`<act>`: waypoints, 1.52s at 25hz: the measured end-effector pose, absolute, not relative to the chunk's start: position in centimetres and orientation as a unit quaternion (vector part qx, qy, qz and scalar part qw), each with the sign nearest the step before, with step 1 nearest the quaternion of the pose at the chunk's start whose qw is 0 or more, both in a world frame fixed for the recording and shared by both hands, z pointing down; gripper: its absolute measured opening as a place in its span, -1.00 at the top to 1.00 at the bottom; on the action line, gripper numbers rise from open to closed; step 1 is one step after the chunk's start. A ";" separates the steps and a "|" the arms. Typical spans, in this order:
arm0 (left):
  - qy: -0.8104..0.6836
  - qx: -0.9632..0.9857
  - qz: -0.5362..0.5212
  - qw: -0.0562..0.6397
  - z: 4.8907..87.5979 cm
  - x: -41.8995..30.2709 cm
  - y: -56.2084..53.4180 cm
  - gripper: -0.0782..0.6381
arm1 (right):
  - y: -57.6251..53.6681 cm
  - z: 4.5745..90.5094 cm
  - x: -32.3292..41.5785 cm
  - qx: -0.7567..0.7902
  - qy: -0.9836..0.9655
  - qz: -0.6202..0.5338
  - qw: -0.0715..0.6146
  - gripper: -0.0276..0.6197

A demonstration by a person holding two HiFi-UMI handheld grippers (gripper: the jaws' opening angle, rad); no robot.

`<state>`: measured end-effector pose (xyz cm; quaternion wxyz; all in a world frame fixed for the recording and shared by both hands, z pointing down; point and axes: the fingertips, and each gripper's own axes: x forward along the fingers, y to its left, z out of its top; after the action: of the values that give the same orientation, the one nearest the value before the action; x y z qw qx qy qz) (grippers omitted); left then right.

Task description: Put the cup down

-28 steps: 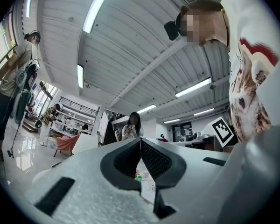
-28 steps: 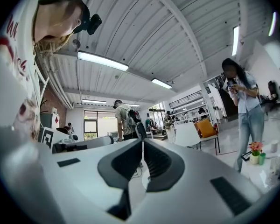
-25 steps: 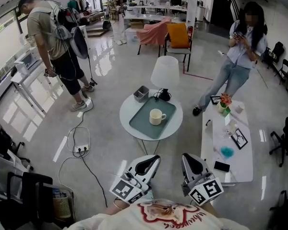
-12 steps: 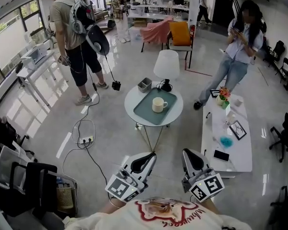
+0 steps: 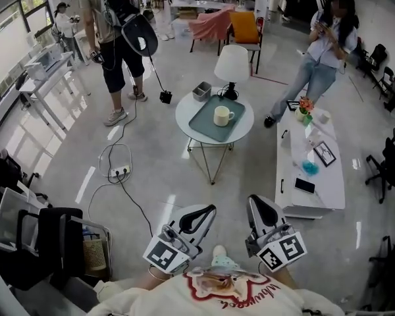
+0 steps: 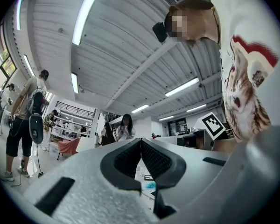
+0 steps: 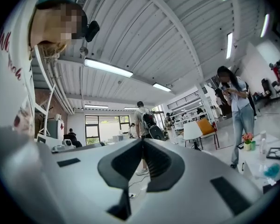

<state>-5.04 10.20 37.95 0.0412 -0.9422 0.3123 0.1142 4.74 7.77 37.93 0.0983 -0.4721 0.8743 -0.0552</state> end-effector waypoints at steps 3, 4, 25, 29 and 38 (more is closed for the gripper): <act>0.306 -0.945 0.114 0.029 38.3 -6.2 12.8 0.73 | 10.4 38.2 3.7 -0.481 0.870 -0.053 0.093 0.81; 0.303 -0.945 0.116 0.032 38.4 -6.6 13.5 0.74 | 11.1 38.3 3.4 -0.484 0.868 -0.053 0.094 0.81; 0.253 -0.955 0.147 0.047 35.4 -4.1 20.8 0.73 | 18.6 36.6 5.7 -0.511 0.855 -0.025 0.083 0.81; 0.234 -0.956 0.172 0.050 33.8 -3.9 21.8 0.74 | 18.9 37.0 6.9 -0.515 0.853 -0.031 0.083 0.81; 0.190 -0.919 0.285 0.198 22.1 -10.4 24.8 0.73 | 18.0 37.0 7.0 -0.503 0.860 -0.027 0.085 0.81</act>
<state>-10.37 24.81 22.13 0.1978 -0.9185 0.1898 0.2848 6.99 17.99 36.98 0.0848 -0.5031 0.8596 -0.0271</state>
